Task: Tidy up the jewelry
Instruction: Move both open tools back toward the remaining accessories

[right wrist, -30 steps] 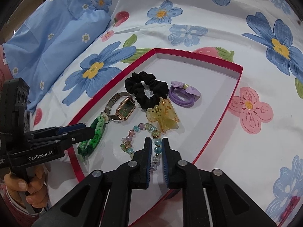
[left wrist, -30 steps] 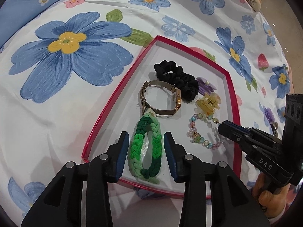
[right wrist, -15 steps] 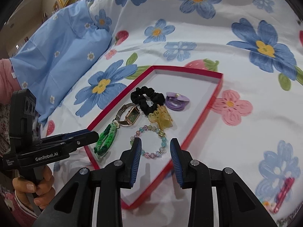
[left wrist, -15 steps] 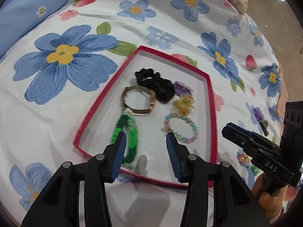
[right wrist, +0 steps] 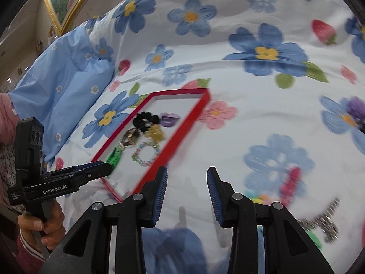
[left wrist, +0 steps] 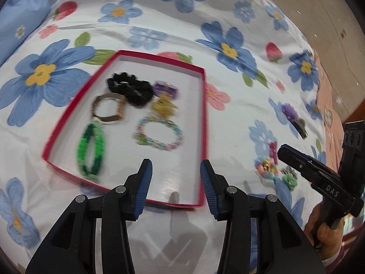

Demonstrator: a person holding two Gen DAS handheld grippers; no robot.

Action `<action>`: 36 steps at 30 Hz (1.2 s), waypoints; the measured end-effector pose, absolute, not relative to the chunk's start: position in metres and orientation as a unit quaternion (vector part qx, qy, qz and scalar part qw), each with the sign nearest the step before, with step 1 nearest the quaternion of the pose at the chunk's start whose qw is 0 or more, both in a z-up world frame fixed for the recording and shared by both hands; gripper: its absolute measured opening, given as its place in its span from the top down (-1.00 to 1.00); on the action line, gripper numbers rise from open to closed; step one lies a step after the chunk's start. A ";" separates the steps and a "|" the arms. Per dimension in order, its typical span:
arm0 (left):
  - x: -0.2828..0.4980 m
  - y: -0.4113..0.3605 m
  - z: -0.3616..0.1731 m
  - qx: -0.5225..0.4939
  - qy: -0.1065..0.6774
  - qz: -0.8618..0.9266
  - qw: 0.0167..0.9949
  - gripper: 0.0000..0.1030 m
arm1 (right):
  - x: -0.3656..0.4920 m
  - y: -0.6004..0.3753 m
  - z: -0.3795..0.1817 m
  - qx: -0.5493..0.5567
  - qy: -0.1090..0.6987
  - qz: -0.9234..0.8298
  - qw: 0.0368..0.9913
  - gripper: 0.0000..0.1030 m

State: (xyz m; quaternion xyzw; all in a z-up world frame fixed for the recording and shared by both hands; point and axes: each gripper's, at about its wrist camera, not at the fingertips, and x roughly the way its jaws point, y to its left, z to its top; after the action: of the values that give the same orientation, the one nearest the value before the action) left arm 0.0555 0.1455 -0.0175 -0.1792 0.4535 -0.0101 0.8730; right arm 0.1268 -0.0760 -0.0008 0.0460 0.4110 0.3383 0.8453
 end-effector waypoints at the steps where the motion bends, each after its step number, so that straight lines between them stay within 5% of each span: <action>1: 0.056 0.141 -0.017 -0.178 0.454 -0.014 0.873 0.18 | 0.126 -0.084 -0.001 0.049 0.411 0.334 0.847 0.26; 36: 0.096 -0.004 -0.030 -0.093 0.496 -0.119 0.855 0.18 | 0.104 -0.239 -0.039 0.101 0.429 0.222 0.870 0.22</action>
State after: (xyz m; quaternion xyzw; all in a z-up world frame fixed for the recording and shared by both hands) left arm 0.0959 -0.0043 -0.0295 -0.0935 0.4962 -0.1195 0.8549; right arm 0.1040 -0.2388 -0.0386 0.1008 0.4291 0.2220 0.8698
